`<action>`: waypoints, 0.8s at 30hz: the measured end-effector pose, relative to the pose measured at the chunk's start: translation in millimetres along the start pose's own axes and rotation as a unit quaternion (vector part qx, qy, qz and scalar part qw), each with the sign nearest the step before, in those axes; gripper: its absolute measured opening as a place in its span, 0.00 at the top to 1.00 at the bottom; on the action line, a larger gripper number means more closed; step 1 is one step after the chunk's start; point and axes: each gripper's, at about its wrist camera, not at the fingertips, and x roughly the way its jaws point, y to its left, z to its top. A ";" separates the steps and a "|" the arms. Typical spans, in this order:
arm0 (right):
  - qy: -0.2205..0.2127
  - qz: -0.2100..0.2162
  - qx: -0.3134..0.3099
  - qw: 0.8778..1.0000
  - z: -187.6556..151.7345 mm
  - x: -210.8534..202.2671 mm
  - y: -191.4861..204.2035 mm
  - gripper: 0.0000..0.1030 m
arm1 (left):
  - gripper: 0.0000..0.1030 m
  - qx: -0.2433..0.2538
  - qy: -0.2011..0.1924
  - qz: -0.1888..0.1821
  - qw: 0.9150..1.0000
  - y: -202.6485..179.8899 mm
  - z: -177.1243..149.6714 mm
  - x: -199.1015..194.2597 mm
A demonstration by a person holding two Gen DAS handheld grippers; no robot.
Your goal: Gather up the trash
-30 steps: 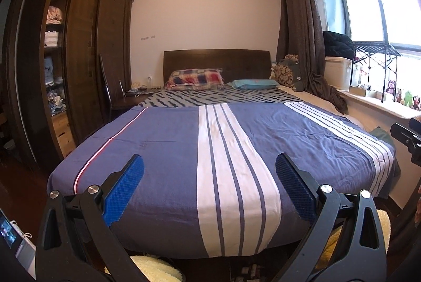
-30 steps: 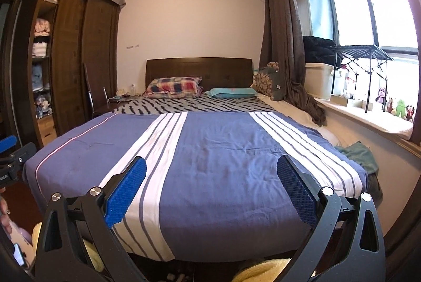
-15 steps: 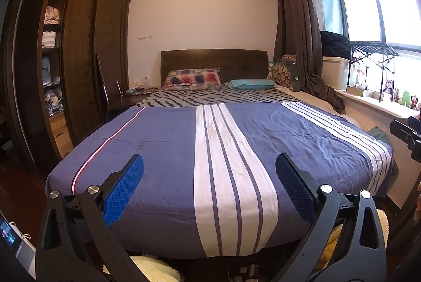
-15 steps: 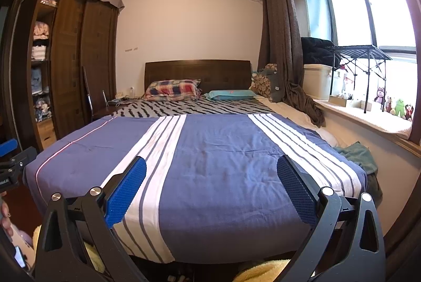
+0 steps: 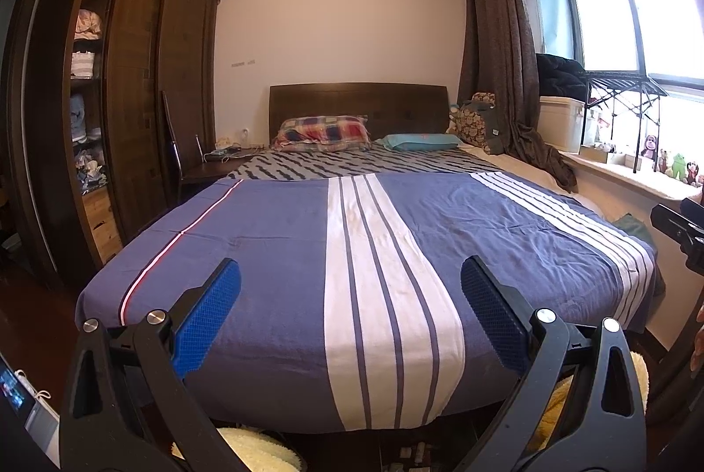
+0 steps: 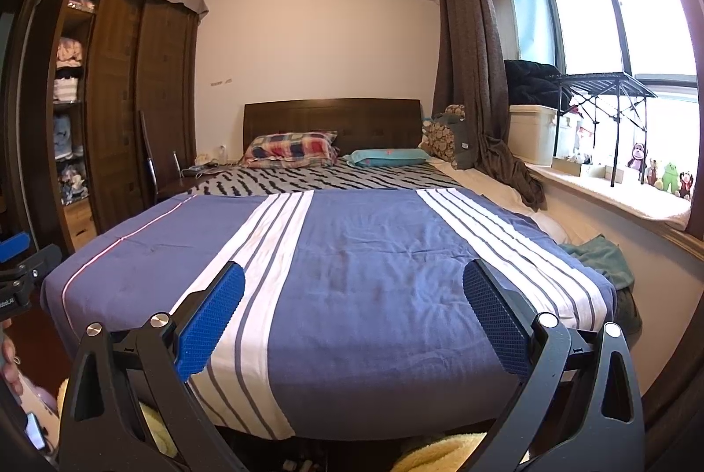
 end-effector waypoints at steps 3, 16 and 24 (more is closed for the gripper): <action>0.000 0.001 0.000 1.000 -0.1 -0.1 0.1 0.03 | 0.08 -0.001 0.000 -0.001 1.000 -0.5 0.3 -0.3; 0.002 0.003 0.000 1.000 -0.3 1.5 0.5 0.03 | 0.08 0.000 -0.001 -0.003 1.000 -1.5 0.6 -0.7; 0.003 0.003 -0.004 1.000 -3.1 2.5 4.4 0.03 | 0.08 -0.001 -0.003 -0.002 1.000 -1.3 -0.9 -0.9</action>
